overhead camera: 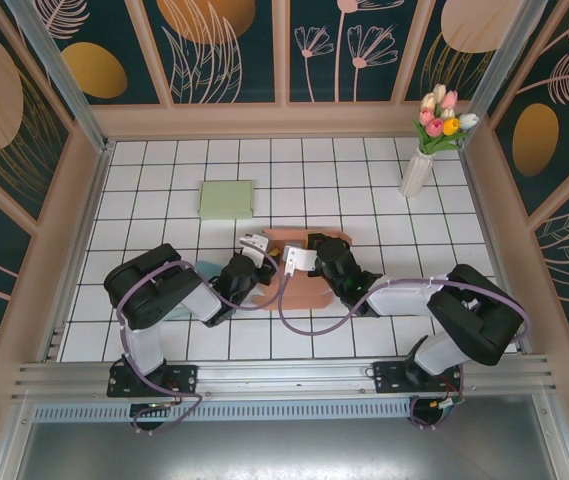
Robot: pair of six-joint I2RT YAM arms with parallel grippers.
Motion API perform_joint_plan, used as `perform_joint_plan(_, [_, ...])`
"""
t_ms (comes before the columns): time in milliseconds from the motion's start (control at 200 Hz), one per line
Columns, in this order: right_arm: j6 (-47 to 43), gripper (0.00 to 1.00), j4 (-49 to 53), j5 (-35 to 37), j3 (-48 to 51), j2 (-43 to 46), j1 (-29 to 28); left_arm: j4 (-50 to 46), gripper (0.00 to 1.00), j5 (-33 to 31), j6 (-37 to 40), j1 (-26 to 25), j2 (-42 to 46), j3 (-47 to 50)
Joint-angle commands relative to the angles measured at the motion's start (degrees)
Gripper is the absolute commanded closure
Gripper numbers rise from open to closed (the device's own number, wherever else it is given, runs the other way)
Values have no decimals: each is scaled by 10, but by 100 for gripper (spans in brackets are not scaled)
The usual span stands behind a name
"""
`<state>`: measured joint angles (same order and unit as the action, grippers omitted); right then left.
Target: Fold the paper box
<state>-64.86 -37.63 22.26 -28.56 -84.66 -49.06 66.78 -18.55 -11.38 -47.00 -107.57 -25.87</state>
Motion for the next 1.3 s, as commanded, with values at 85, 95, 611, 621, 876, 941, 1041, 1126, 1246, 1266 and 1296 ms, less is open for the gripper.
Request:
perform_joint_plan(85, [35,100,73,-30,8,-4,1,23,59,56,5,4,-22,-9])
perform_joint_plan(95, [34,100,73,-30,8,-3,1,25,60,59,6,4,-23,-7])
perform_joint_plan(611, [41,100,77,-29,3,-2,2,-70,80,-336,-30,4,-3,-12])
perform_joint_plan(621, [42,100,78,-30,3,-2,2,-70,81,-337,-29,4,-4,-13])
perform_joint_plan(876, [52,100,79,-33,-1,-5,2,-135,93,-401,-59,-7,-44,-73])
perform_joint_plan(941, [54,100,78,-34,-1,-6,4,-136,92,-397,-67,-7,-44,-74])
perform_joint_plan(1041, [65,100,76,-45,-1,-8,11,-99,87,-341,-60,-7,-36,-54])
perform_joint_plan(1126, [71,100,71,-48,-2,-14,14,-59,76,-261,-49,-7,-16,-25])
perform_joint_plan(1246, [76,100,68,-38,-6,-25,14,-23,59,-165,-46,-7,37,20])
perform_joint_plan(1266, [77,100,68,-36,-6,-27,15,-19,59,-154,-48,-7,48,28])
perform_joint_plan(1296, [78,100,68,-34,-6,-28,14,-15,57,-143,-49,-7,63,39])
